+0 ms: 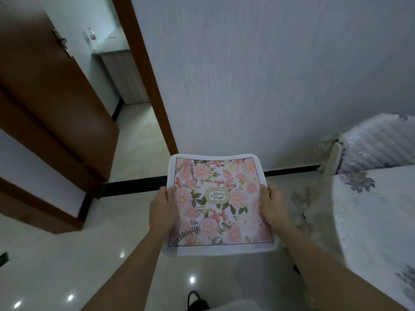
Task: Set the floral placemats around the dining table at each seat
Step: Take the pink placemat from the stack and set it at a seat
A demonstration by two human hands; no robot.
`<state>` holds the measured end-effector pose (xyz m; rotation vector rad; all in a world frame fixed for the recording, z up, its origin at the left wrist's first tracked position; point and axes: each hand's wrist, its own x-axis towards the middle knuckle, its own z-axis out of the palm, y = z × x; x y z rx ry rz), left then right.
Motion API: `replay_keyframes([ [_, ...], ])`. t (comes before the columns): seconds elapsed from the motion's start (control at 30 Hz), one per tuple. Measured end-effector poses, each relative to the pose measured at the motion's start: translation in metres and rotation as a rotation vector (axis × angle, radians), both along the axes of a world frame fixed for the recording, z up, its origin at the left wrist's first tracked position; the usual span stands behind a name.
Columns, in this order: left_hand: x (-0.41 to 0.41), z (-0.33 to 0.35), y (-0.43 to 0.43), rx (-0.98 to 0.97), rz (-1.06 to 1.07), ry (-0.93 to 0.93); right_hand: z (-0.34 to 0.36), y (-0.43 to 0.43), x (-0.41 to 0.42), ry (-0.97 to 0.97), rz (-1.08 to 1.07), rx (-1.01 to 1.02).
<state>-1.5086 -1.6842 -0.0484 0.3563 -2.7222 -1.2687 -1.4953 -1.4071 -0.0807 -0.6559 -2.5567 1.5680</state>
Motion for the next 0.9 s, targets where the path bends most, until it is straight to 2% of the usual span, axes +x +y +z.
replay_keyframes([
  [0.3, -0.145, -0.010, 0.063, 0.023, -0.180, -0.035, -0.007, 0.055, -0.091, 0.006, -0.173, 0.034],
  [0.7, -0.393, -0.027, 0.148, 0.074, -0.482, -0.063, 0.007, 0.107, -0.255, -0.052, -0.512, 0.065],
  [0.9, -0.461, -0.021, 0.215, 0.076, -0.636, -0.069, 0.028, 0.150, -0.283, -0.040, -0.672, 0.121],
])
